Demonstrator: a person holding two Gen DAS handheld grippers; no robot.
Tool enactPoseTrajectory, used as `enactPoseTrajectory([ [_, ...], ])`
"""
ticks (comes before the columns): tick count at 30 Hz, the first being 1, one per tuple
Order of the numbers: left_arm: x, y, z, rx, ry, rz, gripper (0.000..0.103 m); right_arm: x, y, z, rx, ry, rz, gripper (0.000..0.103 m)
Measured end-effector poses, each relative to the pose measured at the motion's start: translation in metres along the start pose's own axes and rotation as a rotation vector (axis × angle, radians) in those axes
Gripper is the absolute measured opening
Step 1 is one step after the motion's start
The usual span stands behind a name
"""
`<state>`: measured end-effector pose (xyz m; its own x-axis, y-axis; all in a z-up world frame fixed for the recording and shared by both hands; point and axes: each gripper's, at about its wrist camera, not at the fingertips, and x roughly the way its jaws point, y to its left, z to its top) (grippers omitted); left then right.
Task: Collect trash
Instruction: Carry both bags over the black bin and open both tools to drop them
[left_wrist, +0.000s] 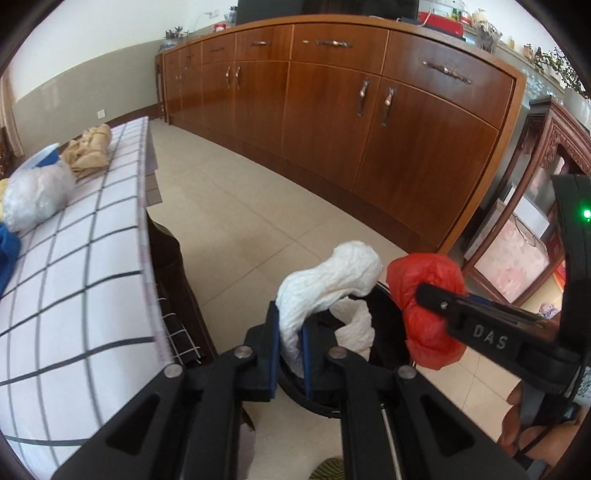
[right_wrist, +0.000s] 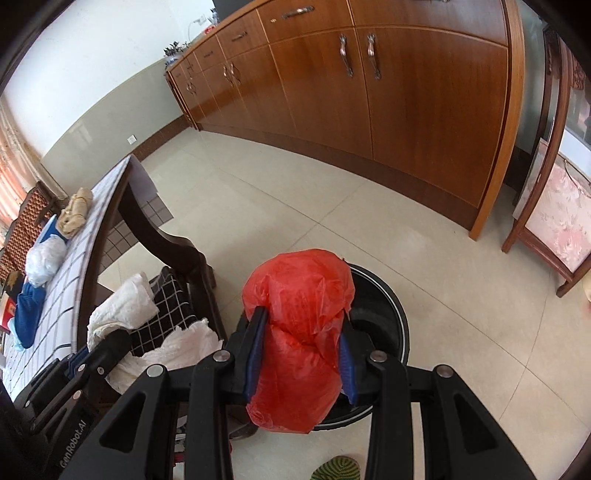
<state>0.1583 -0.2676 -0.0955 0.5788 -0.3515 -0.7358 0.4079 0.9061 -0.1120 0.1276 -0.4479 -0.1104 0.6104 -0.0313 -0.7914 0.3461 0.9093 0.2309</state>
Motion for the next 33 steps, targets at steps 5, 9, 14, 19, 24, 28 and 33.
enactPoseTrajectory([
  [5,0.014,-0.012,-0.001,0.047,0.011,0.016,0.012,0.012,-0.008,0.001,0.029,0.035,-0.010,0.037],
  [9,0.026,-0.022,-0.003,0.086,0.019,0.030,0.012,0.020,-0.014,0.003,0.052,0.051,-0.013,0.037],
  [14,0.038,-0.031,-0.006,0.108,0.038,0.029,0.012,0.035,-0.021,0.004,0.079,0.090,-0.029,0.037],
  [19,0.051,-0.034,-0.006,0.088,0.081,0.020,0.012,0.047,-0.022,0.006,0.093,0.121,-0.056,0.037],
  [24,0.068,-0.031,-0.007,0.068,0.127,0.055,0.015,0.053,-0.028,0.007,0.125,0.131,-0.059,0.038],
  [28,0.069,-0.033,-0.004,0.074,0.133,0.062,0.048,0.050,-0.032,0.010,0.165,0.110,-0.051,0.055],
  [33,0.061,-0.035,0.002,0.097,0.080,0.055,0.065,0.045,-0.029,0.013,0.164,0.087,-0.058,0.056],
])
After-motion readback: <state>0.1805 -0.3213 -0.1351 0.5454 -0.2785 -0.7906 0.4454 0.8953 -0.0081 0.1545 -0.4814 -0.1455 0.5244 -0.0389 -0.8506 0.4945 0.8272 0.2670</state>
